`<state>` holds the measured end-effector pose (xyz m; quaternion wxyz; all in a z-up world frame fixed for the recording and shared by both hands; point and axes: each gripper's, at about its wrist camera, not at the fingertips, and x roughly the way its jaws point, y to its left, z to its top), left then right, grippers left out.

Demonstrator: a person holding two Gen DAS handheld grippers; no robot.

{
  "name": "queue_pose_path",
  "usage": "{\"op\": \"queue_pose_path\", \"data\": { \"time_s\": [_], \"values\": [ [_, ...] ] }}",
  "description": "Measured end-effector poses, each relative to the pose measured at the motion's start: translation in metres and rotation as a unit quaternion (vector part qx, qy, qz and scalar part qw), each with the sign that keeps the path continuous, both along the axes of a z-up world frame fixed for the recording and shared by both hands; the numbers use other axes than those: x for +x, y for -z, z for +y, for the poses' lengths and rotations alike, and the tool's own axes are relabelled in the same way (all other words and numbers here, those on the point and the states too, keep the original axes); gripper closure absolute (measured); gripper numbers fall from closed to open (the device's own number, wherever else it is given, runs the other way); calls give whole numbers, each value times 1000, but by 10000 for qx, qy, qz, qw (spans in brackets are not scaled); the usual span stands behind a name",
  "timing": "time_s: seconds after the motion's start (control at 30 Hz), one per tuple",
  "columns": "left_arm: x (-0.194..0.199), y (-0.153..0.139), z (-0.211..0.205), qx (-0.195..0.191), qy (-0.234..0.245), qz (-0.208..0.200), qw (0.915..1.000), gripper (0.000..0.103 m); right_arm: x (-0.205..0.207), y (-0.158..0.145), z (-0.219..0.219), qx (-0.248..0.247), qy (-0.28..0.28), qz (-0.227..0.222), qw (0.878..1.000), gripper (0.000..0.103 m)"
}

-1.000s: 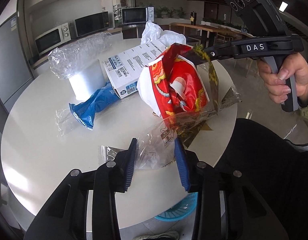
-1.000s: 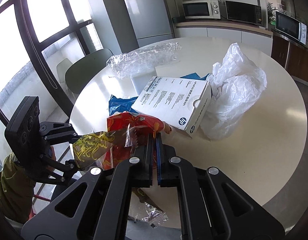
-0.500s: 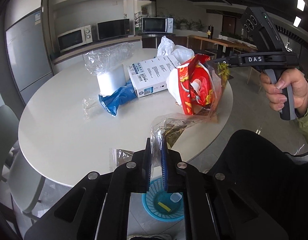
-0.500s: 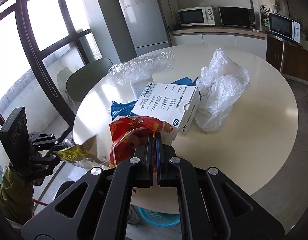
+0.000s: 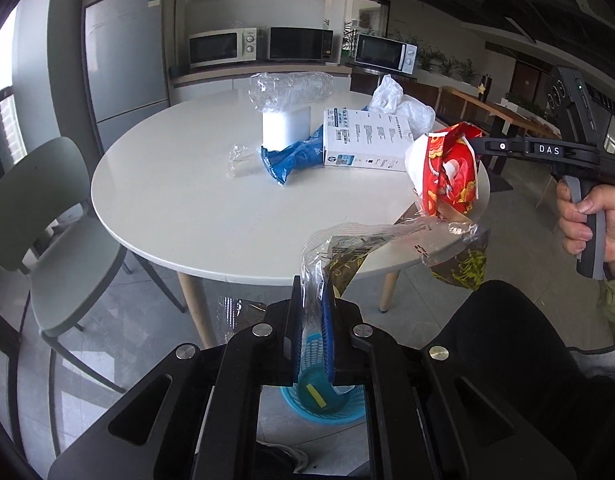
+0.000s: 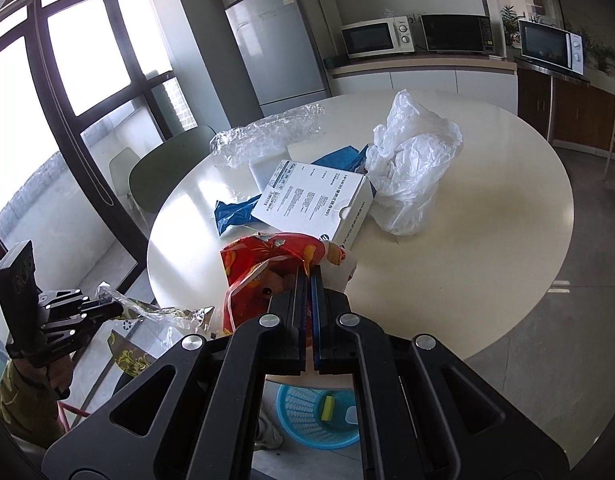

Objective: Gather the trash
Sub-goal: 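Carry the wrapper and red snack bag down over the wastebasket with both tools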

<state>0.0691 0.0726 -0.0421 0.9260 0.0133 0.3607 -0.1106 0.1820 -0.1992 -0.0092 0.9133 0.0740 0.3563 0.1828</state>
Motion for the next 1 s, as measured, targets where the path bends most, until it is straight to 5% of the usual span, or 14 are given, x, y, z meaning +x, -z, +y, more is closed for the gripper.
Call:
{"op": "queue_pose_path", "data": {
  "time_s": [0.27,0.73,1.0],
  "values": [
    [-9,4,-1,-222,-373,246,9988,96,-18,-4,-2,58,-5,-50,10000,101],
    [-39,26,-10,-364,-327,722,9962,96,-77,-4,-4,67,-300,-49,9995,102],
    [-28,60,-16,-323,-507,1195,9910,96,-103,25,-7,9,-341,293,9990,102]
  ]
}}
